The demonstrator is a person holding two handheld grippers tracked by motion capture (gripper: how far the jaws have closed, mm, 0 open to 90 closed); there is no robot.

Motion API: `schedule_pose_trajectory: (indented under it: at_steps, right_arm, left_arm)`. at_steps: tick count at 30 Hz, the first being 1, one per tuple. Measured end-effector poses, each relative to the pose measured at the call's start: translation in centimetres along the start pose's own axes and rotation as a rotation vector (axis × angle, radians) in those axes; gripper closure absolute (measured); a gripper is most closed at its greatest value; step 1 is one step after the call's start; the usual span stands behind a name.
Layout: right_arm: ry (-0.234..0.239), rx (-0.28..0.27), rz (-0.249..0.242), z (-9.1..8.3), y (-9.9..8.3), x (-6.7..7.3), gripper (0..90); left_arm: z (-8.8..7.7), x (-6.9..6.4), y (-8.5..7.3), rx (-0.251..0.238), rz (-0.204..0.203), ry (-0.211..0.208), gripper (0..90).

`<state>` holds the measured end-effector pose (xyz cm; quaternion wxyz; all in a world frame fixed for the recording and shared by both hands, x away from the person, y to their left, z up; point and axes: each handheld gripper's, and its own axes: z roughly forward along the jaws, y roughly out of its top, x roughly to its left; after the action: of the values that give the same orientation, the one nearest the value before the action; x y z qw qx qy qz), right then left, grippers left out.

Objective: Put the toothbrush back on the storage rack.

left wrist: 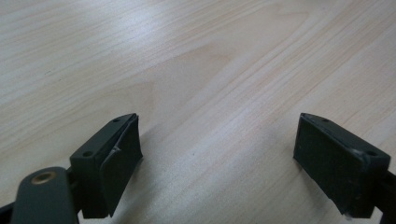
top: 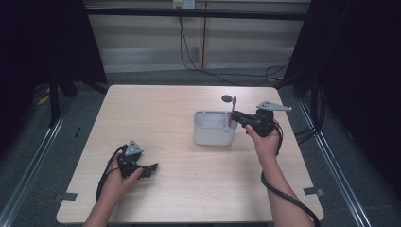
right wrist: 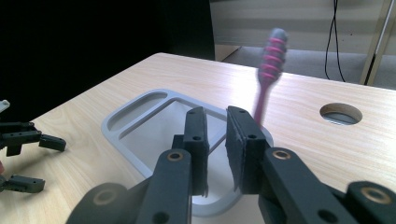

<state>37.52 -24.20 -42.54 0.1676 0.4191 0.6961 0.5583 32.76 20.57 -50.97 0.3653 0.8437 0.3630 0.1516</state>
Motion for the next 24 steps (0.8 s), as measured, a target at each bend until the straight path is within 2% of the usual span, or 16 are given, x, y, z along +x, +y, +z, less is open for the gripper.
schedule_pose_trajectory:
  at_steps: [6,11,12,24]
  right_arm:
    - [-0.007,0.004,-0.01,-0.17,0.08,0.04,72.9]
    - [-0.022,0.016,-0.015,-0.23,0.29,0.23,64.3]
    - [-0.028,0.021,-0.011,-0.25,0.37,0.29,59.8]
    - [-0.038,0.049,-0.021,-0.34,0.74,0.53,44.5]
  left_arm:
    - [0.0,-0.01,0.0,0.0,-0.001,-0.001,14.6]
    - [0.0,0.0,0.0,0.0,0.0,-0.001,14.5]
    - [0.0,0.0,0.0,0.0,0.0,0.0,14.6]
    - [0.0,0.0,0.0,0.0,0.0,0.0,14.6]
